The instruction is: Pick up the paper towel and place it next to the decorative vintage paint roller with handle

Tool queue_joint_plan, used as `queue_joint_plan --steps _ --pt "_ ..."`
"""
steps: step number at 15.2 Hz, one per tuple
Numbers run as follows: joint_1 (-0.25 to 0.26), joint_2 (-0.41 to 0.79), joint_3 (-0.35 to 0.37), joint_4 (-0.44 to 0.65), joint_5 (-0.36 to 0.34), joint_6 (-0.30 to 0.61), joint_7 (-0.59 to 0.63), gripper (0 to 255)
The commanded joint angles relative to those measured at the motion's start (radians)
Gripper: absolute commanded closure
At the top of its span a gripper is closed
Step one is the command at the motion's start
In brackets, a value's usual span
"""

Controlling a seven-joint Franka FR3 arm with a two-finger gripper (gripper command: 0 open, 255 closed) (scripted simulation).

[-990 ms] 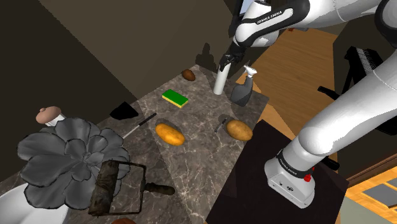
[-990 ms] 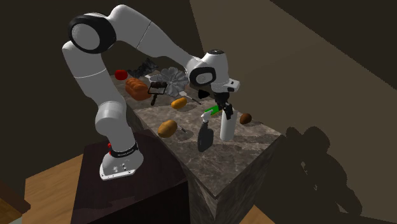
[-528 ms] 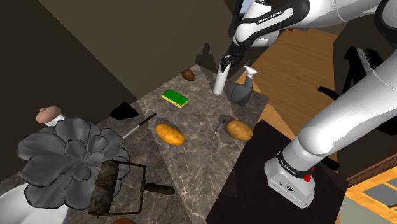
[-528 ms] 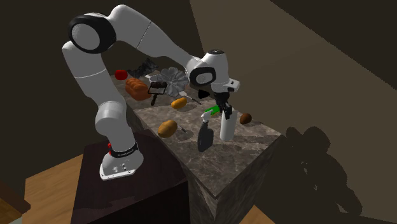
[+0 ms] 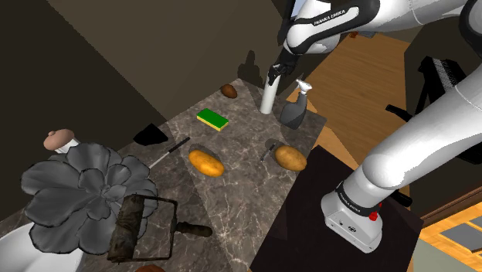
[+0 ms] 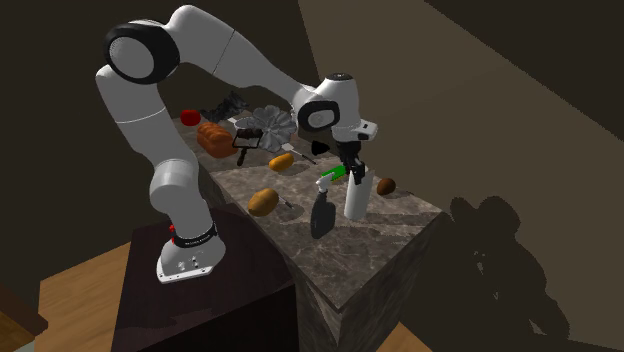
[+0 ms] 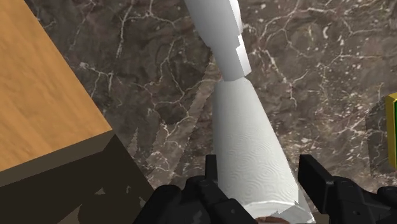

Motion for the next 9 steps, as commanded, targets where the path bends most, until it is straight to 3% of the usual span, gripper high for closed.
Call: queue_joint_plan --steps 1,9 --pt "-0.001 -0.012 -0.001 0.012 -0.003 -0.025 0.001 255" --pt "-0.003 -0.058 0.002 0.078 -0.012 -0.135 0.01 255"
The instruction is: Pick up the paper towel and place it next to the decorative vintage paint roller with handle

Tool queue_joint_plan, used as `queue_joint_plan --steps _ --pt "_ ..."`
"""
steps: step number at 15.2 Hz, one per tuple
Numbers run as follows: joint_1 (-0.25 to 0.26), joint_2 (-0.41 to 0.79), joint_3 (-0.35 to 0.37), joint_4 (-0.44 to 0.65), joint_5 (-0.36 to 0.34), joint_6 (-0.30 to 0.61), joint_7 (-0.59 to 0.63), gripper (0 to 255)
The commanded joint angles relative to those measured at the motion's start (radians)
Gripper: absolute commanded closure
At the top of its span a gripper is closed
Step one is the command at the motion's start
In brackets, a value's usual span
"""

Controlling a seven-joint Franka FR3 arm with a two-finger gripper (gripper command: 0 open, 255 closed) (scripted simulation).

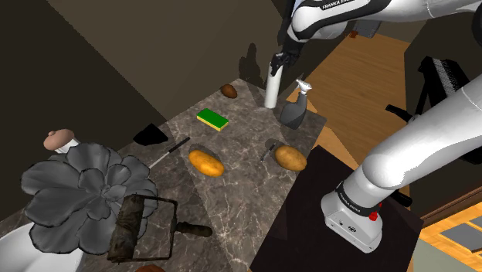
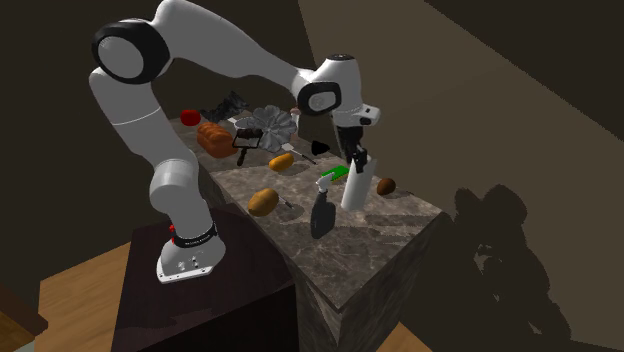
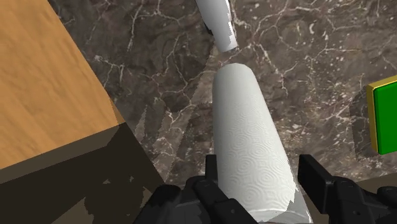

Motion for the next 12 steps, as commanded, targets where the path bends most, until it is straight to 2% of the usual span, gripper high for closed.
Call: queue_joint_plan --steps 1,12 --pt "-0.001 -0.011 0.0 0.017 -0.002 -0.029 0.002 255" --pt "-0.001 -0.047 0.004 0.131 -0.009 -0.178 0.01 255"
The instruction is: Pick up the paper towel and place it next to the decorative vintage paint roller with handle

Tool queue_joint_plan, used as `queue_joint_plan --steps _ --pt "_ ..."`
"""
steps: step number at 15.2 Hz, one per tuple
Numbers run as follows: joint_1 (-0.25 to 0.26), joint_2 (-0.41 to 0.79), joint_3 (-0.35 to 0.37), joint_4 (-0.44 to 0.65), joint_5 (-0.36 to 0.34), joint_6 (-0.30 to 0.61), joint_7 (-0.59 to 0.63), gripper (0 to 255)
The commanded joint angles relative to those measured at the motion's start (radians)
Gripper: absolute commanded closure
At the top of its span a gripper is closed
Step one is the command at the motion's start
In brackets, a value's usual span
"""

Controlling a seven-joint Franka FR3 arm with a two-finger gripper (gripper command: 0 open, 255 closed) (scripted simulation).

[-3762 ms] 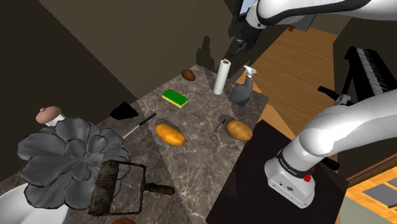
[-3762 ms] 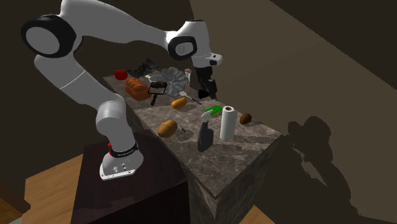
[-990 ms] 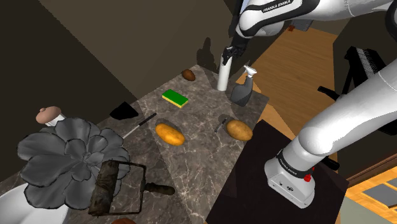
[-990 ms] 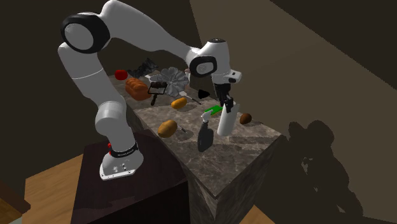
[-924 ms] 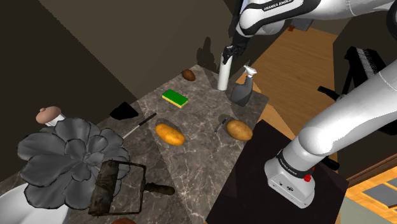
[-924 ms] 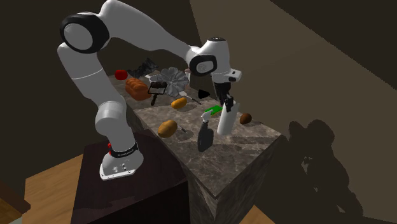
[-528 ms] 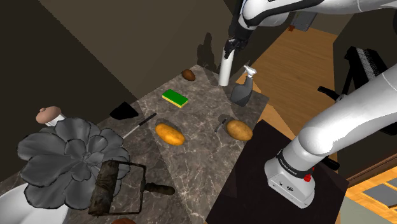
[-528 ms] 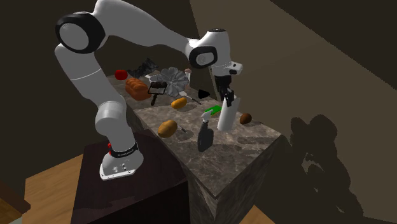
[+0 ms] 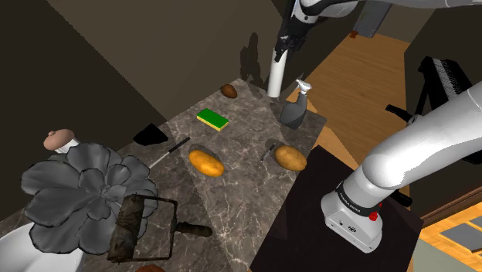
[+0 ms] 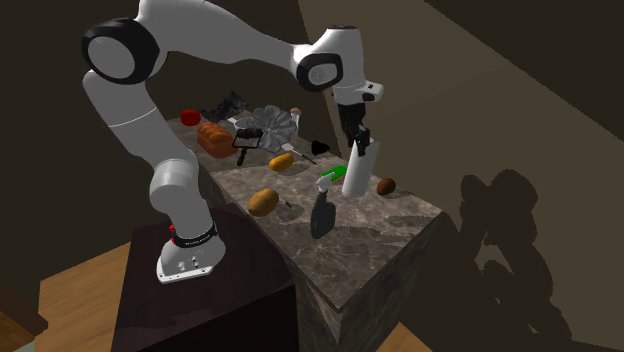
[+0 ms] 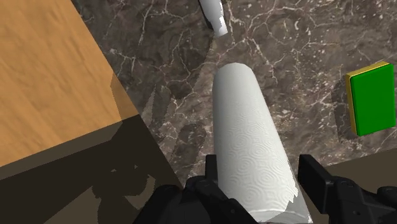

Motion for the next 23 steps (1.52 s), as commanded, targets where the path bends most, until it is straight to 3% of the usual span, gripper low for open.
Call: queue_joint_plan --steps 1,23 --pt "0.0 -0.003 0.0 0.024 -0.001 -0.028 0.001 255" --pt "0.001 0.01 0.002 0.334 -0.001 -0.325 0.008 255"
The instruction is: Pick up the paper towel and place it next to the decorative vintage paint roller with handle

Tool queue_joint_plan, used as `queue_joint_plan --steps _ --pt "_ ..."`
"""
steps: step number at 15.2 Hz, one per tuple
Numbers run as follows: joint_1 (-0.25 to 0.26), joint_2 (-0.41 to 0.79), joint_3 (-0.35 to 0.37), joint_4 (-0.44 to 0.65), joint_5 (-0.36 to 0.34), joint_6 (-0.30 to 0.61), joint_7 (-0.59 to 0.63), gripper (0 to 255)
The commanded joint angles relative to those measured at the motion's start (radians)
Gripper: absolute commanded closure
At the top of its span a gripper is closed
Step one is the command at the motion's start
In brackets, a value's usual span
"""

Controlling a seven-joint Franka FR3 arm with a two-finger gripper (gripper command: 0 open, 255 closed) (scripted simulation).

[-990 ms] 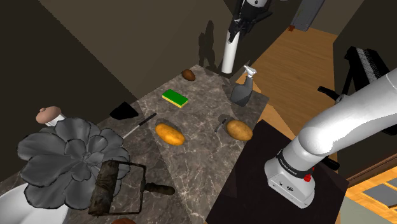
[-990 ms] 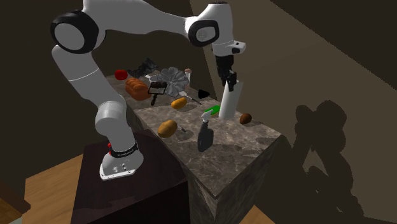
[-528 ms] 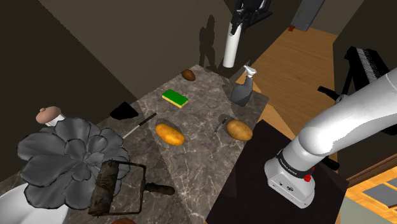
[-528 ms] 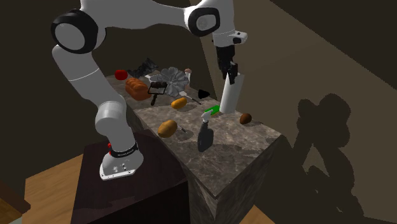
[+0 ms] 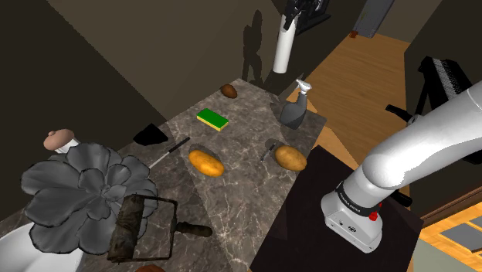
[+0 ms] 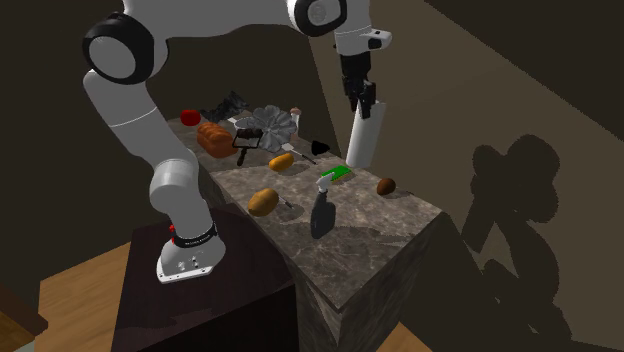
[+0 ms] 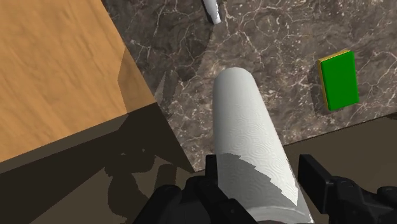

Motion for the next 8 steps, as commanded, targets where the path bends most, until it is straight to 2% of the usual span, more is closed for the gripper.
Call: queue_joint_plan --steps 1,7,8 --pt "0.0 0.01 0.0 0.038 0.001 -0.028 0.001 255" --pt "0.001 0.033 -0.001 0.141 0.003 -0.109 0.001 255" --pt "0.009 0.012 0.014 0.119 -0.001 -0.107 0.024 255"
